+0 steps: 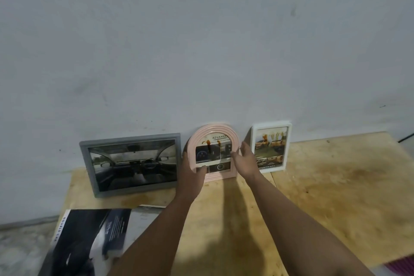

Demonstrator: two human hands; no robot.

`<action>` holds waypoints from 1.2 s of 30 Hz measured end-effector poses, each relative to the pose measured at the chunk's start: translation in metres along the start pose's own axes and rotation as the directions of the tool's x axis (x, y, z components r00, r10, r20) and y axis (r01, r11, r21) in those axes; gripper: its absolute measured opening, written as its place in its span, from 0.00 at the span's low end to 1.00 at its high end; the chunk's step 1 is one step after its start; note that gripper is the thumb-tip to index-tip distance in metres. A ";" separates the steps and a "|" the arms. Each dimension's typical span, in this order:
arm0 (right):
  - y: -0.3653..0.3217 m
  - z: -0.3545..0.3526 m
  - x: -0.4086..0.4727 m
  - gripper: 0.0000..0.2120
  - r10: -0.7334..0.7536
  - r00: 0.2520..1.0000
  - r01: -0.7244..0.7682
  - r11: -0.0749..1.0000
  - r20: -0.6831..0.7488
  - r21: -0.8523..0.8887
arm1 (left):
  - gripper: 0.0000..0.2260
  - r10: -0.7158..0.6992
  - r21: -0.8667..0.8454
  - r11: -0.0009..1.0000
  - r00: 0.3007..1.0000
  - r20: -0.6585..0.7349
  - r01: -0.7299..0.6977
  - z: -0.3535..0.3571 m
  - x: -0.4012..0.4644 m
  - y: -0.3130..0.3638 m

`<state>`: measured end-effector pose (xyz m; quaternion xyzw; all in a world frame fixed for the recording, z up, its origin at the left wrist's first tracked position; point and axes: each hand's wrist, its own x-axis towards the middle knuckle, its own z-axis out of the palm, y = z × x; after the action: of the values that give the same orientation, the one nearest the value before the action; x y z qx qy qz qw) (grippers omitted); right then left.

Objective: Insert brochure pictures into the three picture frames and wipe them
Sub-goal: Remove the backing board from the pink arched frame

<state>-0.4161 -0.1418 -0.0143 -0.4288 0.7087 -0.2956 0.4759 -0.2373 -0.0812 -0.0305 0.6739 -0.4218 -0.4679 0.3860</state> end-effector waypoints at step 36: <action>0.154 -0.136 -0.097 0.16 0.151 0.976 -0.159 0.986 0.157 0.041 | 0.16 0.476 0.771 0.249 0.767 0.429 -0.586 0.081 -0.193 -0.058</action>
<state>-0.5749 0.0161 -0.0504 -0.3808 0.6934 -0.2424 0.5617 -0.3429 0.1080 -0.0462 0.5617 -0.8198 -0.0590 0.0944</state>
